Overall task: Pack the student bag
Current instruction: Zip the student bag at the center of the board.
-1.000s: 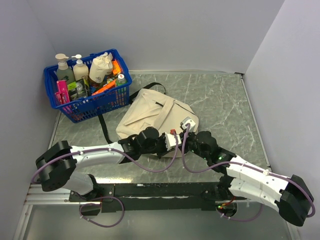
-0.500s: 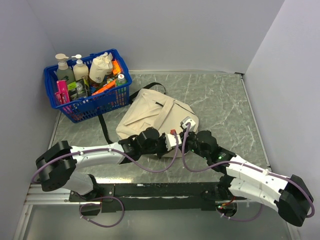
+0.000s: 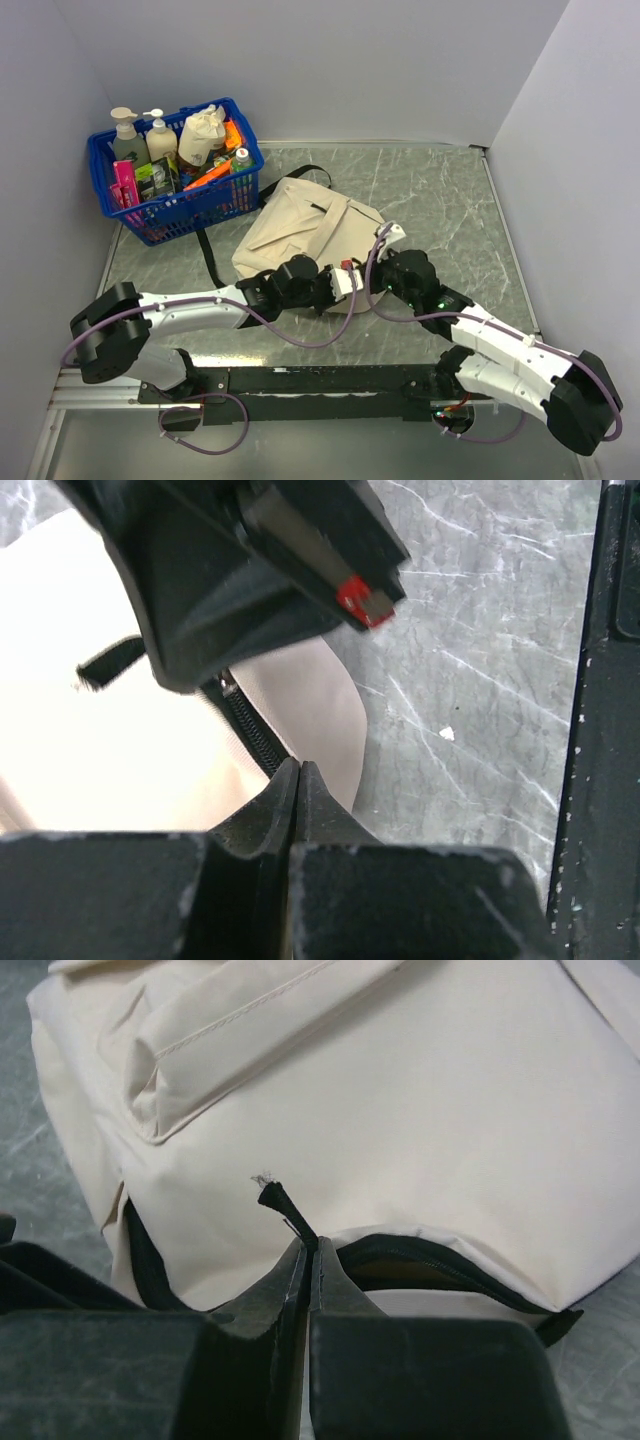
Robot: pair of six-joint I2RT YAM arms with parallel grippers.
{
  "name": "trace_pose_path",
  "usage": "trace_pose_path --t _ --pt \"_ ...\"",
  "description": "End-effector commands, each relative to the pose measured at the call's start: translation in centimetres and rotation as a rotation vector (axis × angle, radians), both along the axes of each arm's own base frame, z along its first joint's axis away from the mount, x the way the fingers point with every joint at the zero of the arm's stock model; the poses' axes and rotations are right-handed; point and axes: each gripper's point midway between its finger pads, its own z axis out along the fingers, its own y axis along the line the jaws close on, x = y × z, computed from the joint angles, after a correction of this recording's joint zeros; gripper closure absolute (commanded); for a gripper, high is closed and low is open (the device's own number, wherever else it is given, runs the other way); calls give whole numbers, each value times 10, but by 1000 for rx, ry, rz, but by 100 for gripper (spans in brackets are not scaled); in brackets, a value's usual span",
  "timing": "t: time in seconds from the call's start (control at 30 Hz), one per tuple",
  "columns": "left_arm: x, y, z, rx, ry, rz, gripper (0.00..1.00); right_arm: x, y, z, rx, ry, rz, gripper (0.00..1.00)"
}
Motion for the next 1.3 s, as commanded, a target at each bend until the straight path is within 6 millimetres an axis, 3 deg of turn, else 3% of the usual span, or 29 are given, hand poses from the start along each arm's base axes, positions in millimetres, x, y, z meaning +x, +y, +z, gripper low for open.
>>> trace_pose_path --t 0.0,0.23,0.43,0.57,0.7,0.8,0.93,1.03,1.07,1.1,1.13,1.17,1.27 --pt "-21 -2 20 -32 -20 -103 99 29 -24 42 76 -106 -194 100" --pt "-51 6 20 7 -2 -279 99 51 -68 21 71 -68 -416 100" --pt "-54 20 30 12 -11 -369 99 82 -116 17 58 -73 -615 100" --pt "-58 37 33 24 -21 -444 99 101 -125 20 47 -55 -641 100" --pt "-65 64 34 66 -10 -530 99 106 -127 23 42 -76 -646 100" --pt "-70 78 33 86 -53 -576 99 99 -141 31 31 -109 -697 100" --pt "-66 76 42 54 -106 -559 99 71 -167 76 101 -233 -782 100" --pt "-59 66 56 -4 -106 -514 99 47 -160 94 156 -255 -703 100" --pt "-53 59 66 -39 -135 -490 95 40 -149 91 177 -220 -639 100" --pt "-51 55 70 -54 -137 -471 84 35 -140 89 206 -198 -598 100" --pt "-49 51 75 -76 -109 -434 57 28 -132 84 219 -172 -553 100" --pt "-42 47 81 -92 -126 -393 45 18 -122 67 207 -94 -498 100" --pt "-39 25 102 -172 -142 -348 42 -4 -91 52 285 -12 -357 100"
